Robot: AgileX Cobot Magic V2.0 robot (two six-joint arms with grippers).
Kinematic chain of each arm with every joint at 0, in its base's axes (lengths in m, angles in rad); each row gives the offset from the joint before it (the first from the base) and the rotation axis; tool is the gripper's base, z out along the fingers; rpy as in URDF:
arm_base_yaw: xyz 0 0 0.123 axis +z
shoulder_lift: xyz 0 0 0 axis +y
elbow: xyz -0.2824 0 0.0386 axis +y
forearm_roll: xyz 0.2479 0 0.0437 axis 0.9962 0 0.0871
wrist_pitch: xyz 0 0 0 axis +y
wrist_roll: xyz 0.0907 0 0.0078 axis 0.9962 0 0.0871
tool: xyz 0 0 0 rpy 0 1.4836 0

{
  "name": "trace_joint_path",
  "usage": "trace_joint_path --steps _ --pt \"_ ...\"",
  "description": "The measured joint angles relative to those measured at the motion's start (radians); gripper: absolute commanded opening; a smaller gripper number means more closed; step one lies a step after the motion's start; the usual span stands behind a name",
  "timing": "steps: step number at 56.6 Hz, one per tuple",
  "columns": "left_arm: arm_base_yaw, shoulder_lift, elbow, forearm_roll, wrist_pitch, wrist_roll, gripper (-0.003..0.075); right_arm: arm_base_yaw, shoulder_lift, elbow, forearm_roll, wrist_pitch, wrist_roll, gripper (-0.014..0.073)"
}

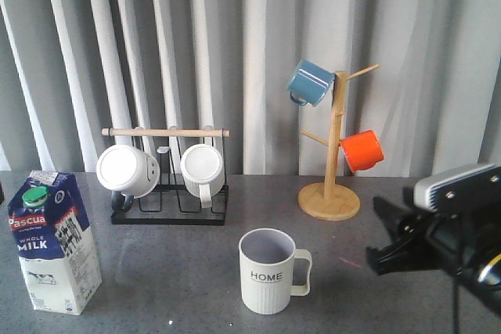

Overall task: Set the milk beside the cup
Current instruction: 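Release the mug and lift the right gripper away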

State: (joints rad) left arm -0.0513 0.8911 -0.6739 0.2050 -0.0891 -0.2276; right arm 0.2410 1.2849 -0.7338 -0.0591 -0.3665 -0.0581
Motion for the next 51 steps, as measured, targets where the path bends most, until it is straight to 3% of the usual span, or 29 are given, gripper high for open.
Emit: trace_joint_path --steps 3,12,23,51 --pt "0.0 0.0 0.0 0.0 0.0 0.0 0.0576 -0.036 -0.062 -0.023 -0.045 0.04 0.011 0.0247" --pt "0.0 0.0 0.0 0.0 0.0 0.0 0.0576 -0.13 -0.234 -0.054 -0.098 0.131 0.087 -0.0016" --pt "0.0 0.0 0.0 0.0 0.0 0.0 0.0576 -0.158 -0.354 -0.057 -0.102 0.209 0.133 -0.0008" --pt "0.0 0.0 0.0 0.0 0.0 0.0 0.0576 -0.159 -0.355 -0.057 -0.102 0.238 0.133 -0.0008"
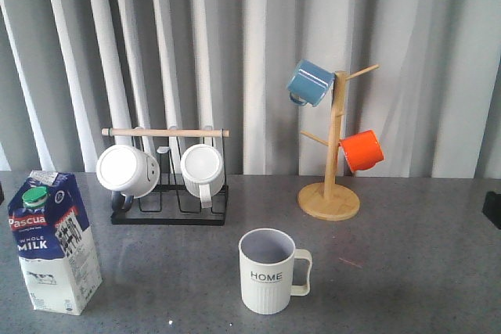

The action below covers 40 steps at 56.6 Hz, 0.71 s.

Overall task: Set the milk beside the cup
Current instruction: 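Release the mug and lift the right gripper away, then grasp the top of the Pascual milk carton with the left gripper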

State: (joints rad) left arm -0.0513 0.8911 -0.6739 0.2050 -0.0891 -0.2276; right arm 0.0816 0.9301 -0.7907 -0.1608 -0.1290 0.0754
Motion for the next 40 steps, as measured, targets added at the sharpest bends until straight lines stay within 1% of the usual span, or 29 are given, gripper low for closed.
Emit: trace_joint_path --steps 12,15,19,23,24,40 --pt "0.0 0.0 0.0 0.0 -0.003 0.001 0.0576 0.0 0.0 0.0 0.0 0.001 0.0 -0.0008" --pt "0.0 0.001 0.0 0.0 -0.012 0.012 0.0586 0.0 0.0 0.0 0.0 0.001 0.0 -0.0008" --pt "0.002 0.009 -0.002 -0.004 -0.024 0.018 0.0637 0.0 0.0 0.0 0.0 0.001 0.0 -0.0008" --pt "0.005 0.039 -0.023 -0.027 -0.016 0.003 0.0729 0.0 0.0 0.0 0.0 0.001 0.0 -0.0008" --pt "0.007 0.052 -0.033 -0.035 -0.014 -0.003 0.0736 0.0 0.0 0.0 0.0 0.002 0.0 -0.0008" --pt "0.011 0.285 -0.184 -0.06 -0.043 -0.038 0.0725 0.0 0.0 0.0 0.0 0.003 0.0 -0.0008"
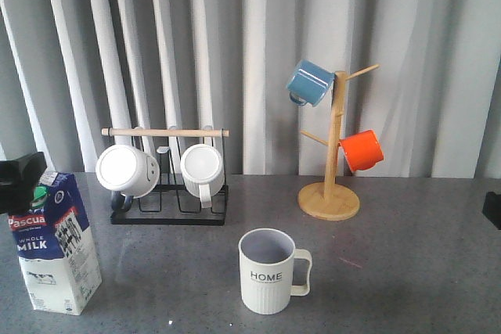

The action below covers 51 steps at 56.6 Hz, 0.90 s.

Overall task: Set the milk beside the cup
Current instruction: 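Grasp the top of the Pascual milk carton with the left gripper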

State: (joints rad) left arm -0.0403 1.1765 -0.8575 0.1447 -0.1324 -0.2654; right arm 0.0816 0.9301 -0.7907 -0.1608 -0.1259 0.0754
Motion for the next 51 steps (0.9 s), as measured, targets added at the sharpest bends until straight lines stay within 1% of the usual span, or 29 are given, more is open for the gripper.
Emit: trace_joint_path --steps 11,18,40,45,47,51 --pt "0.0 0.112 -0.057 0.008 -0.029 -0.003 0.0722 0.0 0.0 0.0 0.0 0.001 0.0 -0.0008" --pt "0.002 0.174 -0.059 0.009 -0.049 0.012 0.072 0.0 0.0 0.0 0.0 0.001 0.0 -0.0008" --pt "0.029 0.318 -0.06 0.009 -0.051 0.018 0.0708 0.0 0.0 0.0 0.0 0.001 0.0 -0.0008" --pt "0.029 0.348 -0.06 0.009 -0.057 0.023 0.0678 0.0 0.0 0.0 0.0 0.001 0.0 -0.0008" --pt "0.029 0.358 -0.06 0.009 -0.066 0.03 0.0654 0.0 0.0 0.0 0.0 0.001 0.0 -0.0008" --pt "0.029 0.372 -0.06 0.009 -0.098 0.039 0.0576 0.0 0.0 0.0 0.0 0.002 0.0 -0.0008"
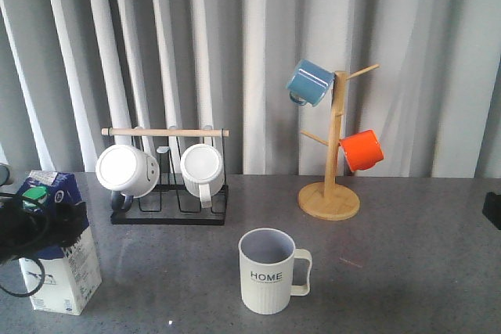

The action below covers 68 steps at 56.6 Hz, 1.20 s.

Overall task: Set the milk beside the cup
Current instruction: 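Grasp the top of the Pascual milk carton with the left gripper, then carry the milk carton with the left gripper beside the HOME mug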

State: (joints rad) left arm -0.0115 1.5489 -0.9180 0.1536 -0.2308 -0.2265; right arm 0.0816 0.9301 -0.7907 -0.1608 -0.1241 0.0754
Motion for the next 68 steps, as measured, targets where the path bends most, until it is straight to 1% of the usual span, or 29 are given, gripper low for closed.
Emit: trace_joint_path --steps 5,14,20,26,49,54,58,62,68 --pt "0.001 0.009 0.0 -0.012 -0.035 0.0 0.0431 0.0 0.0 0.0 0.0 0.0 0.0 -0.0008" --pt "0.007 0.014 0.0 -0.032 -0.076 0.001 0.0205 0.0 0.0 0.0 0.0 0.0 0.0 -0.0008" --pt "0.008 0.017 0.0 -0.033 -0.079 0.005 0.0086 0.0 0.0 0.0 0.0 0.0 0.0 -0.0008" --pt "0.008 0.017 0.0 -0.033 -0.079 0.007 -0.0002 0.0 0.0 0.0 0.0 0.0 0.0 -0.0008" --pt "0.008 0.017 -0.001 -0.034 -0.084 0.007 -0.0008 0.0 0.0 0.0 0.0 0.0 0.0 -0.0008" --pt "0.002 0.004 -0.006 -0.04 -0.068 0.007 -0.0008 0.0 0.0 0.0 0.0 0.0 0.0 -0.0008" --pt "-0.008 -0.019 -0.016 -0.084 -0.06 0.012 -0.0008 0.0 0.0 0.0 0.0 0.0 0.0 -0.0008" --pt "-0.025 -0.05 -0.032 -0.163 -0.047 0.05 -0.0007 0.0 0.0 0.0 0.0 0.0 0.0 -0.0008" --pt "-0.066 -0.096 -0.059 -0.318 -0.022 0.192 -0.0006 0.0 0.0 0.0 0.0 0.0 0.0 -0.0008"
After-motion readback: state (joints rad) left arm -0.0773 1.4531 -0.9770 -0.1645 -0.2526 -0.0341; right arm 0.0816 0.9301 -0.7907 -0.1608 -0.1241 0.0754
